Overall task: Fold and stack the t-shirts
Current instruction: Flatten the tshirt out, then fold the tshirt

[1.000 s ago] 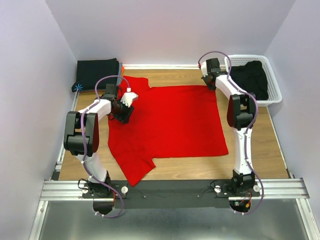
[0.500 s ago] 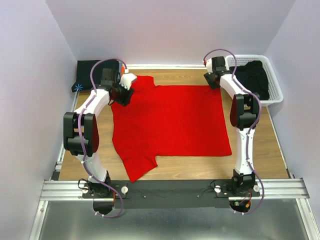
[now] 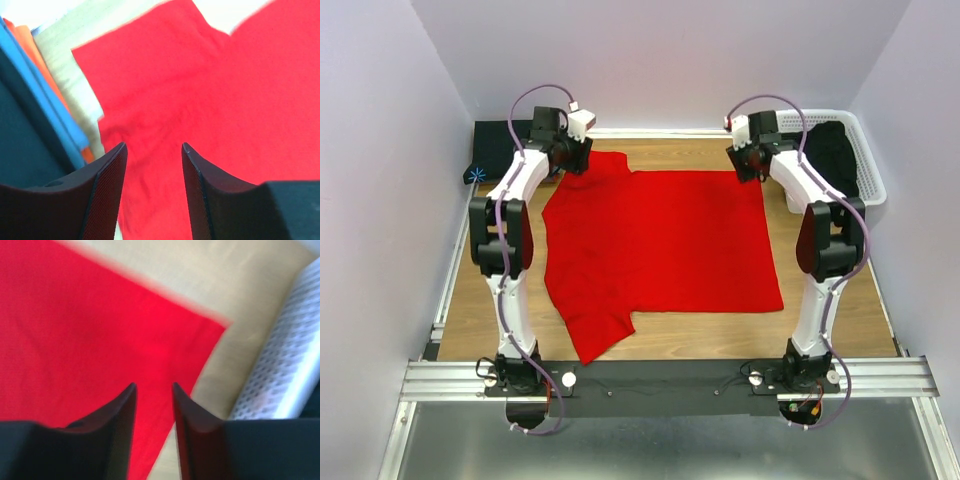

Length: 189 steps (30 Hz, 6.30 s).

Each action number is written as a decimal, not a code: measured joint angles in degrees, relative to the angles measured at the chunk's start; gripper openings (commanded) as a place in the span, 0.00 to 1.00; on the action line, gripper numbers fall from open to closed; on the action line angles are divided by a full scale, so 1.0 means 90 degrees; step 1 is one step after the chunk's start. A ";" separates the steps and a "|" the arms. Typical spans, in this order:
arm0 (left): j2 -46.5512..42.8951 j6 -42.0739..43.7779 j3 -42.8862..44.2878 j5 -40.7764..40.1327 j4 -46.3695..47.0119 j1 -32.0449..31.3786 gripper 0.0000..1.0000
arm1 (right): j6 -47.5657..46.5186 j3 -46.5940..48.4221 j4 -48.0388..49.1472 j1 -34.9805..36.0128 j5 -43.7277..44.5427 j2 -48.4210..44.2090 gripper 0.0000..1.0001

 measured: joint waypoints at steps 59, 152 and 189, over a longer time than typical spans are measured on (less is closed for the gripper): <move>0.2463 -0.1229 0.3351 -0.1460 -0.0899 -0.0488 0.00 | 0.0172 -0.1209 -0.0534 -0.0046 0.0182 -0.0051 0.47; -0.4260 0.3415 -0.4571 0.0328 -0.3138 0.0022 0.32 | -0.2555 -0.5826 -0.2642 0.0372 0.0039 -0.4250 0.51; -0.5263 0.3755 -0.6314 -0.0231 -0.2994 -0.1916 0.39 | -0.3305 -0.6756 -0.1341 0.0376 0.0777 -0.4027 0.01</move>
